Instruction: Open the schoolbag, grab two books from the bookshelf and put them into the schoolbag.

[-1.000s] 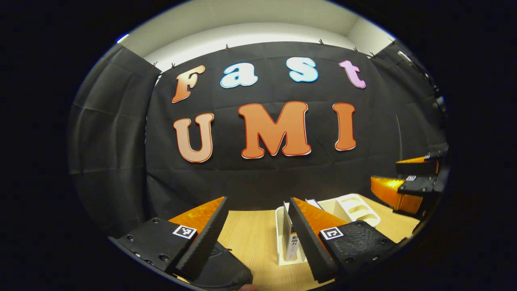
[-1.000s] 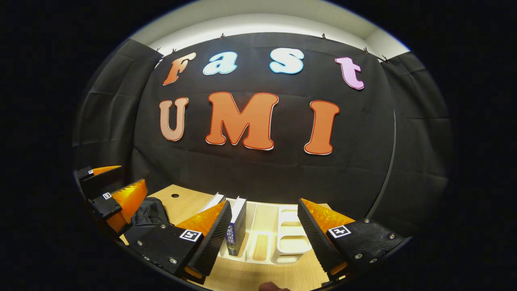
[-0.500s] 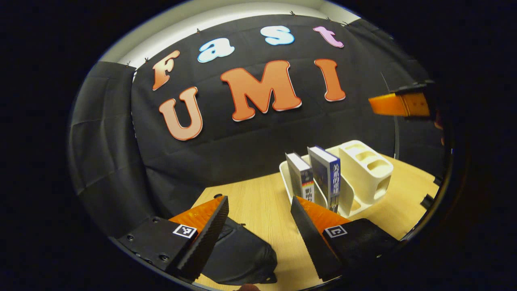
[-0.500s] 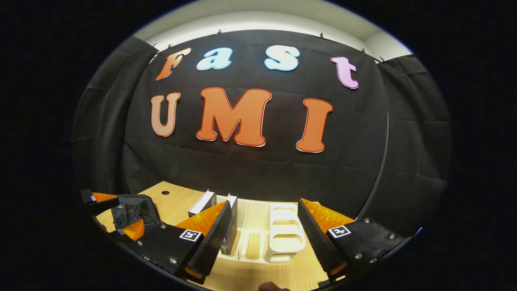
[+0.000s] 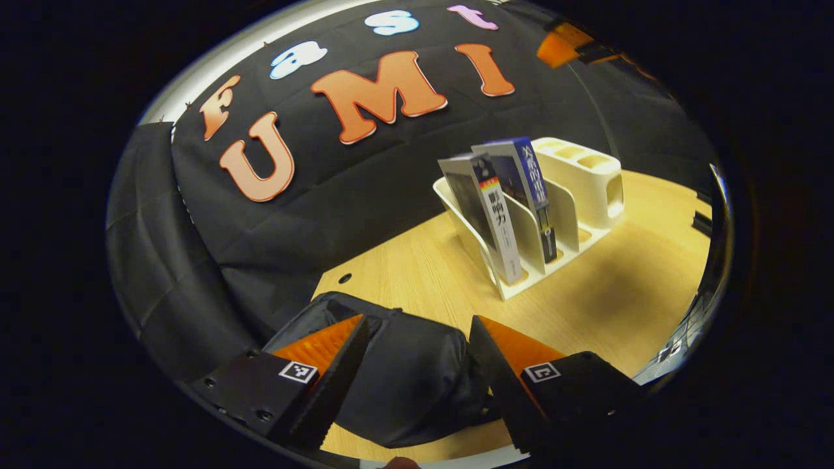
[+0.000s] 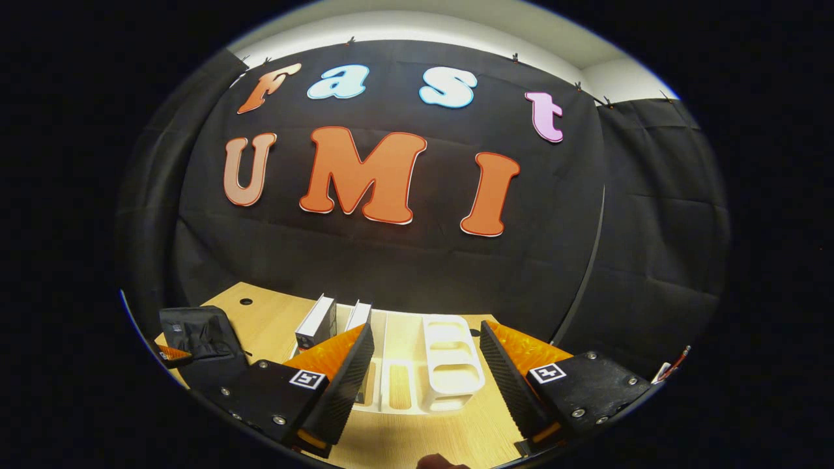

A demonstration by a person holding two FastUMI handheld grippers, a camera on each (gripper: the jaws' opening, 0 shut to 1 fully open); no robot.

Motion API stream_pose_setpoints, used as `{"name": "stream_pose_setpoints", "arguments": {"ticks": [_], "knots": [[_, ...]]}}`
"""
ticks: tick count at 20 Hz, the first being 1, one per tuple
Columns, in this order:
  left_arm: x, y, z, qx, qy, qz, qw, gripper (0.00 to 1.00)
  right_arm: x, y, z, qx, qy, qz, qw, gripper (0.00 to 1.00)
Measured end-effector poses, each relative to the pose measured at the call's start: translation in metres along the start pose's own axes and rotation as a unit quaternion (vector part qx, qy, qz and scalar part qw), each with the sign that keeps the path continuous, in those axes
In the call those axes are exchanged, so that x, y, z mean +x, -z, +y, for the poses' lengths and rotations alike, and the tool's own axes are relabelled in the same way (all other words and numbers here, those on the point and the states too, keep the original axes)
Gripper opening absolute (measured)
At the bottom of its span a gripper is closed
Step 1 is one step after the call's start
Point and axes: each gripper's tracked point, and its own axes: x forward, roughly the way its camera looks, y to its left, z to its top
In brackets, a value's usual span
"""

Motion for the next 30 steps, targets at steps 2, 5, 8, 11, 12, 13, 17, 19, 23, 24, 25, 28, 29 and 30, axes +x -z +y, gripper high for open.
{"name": "stream_pose_setpoints", "arguments": {"ticks": [2,5,8,11,12,13,17,19,23,24,25,28,29,30], "knots": [[0.007,0.023,-0.004,0.020,0.004,0.018,1.000,0.99,0.000,0.002,-0.001,-0.005,0.003,0.005,1.000,0.98],[0.011,0.043,-0.008,0.049,0.004,0.037,0.998,0.99,0.003,0.003,-0.002,-0.012,-0.001,0.011,1.000,0.98],[0.015,0.063,-0.011,0.074,-0.006,0.060,0.995,0.99,0.015,0.000,-0.011,-0.016,0.000,0.003,1.000,0.98],[0.019,0.082,-0.006,0.093,-0.028,0.087,0.991,0.99,0.031,0.003,-0.015,-0.017,-0.010,0.006,1.000,0.98],[0.017,0.090,-0.005,0.099,-0.033,0.100,0.989,0.99,0.035,0.002,-0.015,-0.014,-0.015,0.006,1.000,0.98],[0.018,0.092,-0.003,0.103,-0.041,0.103,0.988,0.99,0.040,0.001,-0.017,-0.011,-0.016,0.005,1.000,0.98],[0.015,0.085,0.011,0.152,-0.085,0.102,0.979,0.99,0.055,0.000,-0.017,-0.003,-0.031,0.001,1.000,0.98],[0.018,0.088,0.012,0.175,-0.095,0.106,0.974,0.98,0.059,-0.001,-0.018,0.001,-0.039,-0.001,0.999,0.98],[0.035,0.090,0.025,0.219,-0.128,0.117,0.960,0.96,0.067,-0.003,-0.015,0.007,-0.056,-0.006,0.998,0.98],[0.039,0.091,0.028,0.224,-0.132,0.124,0.957,0.95,0.069,-0.002,-0.015,0.007,-0.059,-0.006,0.998,0.98],[0.045,0.094,0.029,0.222,-0.130,0.133,0.957,0.96,0.070,-0.003,-0.012,0.009,-0.065,-0.006,0.998,0.98],[0.056,0.101,0.018,0.211,-0.099,0.156,0.960,0.74,0.072,-0.004,-0.008,0.011,-0.078,-0.008,0.997,0.98],[0.056,0.096,0.018,0.210,-0.095,0.154,0.961,0.73,0.072,-0.005,-0.008,0.012,-0.083,-0.008,0.996,0.98],[0.056,0.091,0.019,0.211,-0.096,0.154,0.960,0.57,0.072,-0.004,-0.005,0.012,-0.090,-0.008,0.996,0.98]]}}
